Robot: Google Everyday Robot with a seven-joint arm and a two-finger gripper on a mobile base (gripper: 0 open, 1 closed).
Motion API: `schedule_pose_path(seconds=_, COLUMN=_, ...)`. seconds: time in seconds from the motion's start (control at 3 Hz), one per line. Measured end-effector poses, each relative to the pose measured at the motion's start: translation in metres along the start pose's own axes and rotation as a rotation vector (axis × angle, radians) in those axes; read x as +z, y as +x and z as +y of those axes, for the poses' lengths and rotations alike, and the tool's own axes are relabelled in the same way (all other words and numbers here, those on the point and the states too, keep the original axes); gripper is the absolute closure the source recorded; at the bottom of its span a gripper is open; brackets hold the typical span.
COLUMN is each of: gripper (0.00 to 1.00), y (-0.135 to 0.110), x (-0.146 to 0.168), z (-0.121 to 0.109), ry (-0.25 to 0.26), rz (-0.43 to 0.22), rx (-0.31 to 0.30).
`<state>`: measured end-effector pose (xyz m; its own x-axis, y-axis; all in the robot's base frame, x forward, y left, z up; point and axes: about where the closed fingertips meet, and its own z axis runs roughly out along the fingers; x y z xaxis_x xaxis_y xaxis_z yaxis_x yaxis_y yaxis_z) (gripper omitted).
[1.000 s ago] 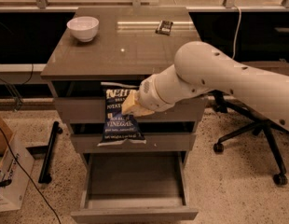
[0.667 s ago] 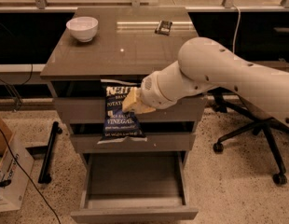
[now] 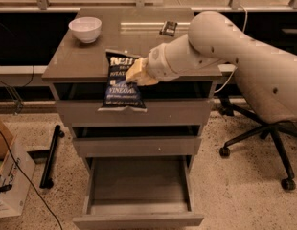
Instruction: Pick blue chip bag from bottom drawer and place on counter
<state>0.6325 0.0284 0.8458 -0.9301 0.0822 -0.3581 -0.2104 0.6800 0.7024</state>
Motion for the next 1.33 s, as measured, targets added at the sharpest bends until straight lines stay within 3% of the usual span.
schedule_pose_path(seconds=0.67, gripper=1.0, y=-0.111, x=-0.025, z=-0.004, ry=-0.014, rz=-0.134, rx=0.042)
schedule_pose_path(seconds=1.0, gripper=1.0, y=-0.16, x=-0.046, z=0.004, ry=0.008, rz=-0.208, rx=0.027)
schedule_pose_path(seconds=1.33, gripper=0.81, y=-0.194, x=-0.054, z=-0.003, ry=0.095, rz=-0.25, rx=0.027)
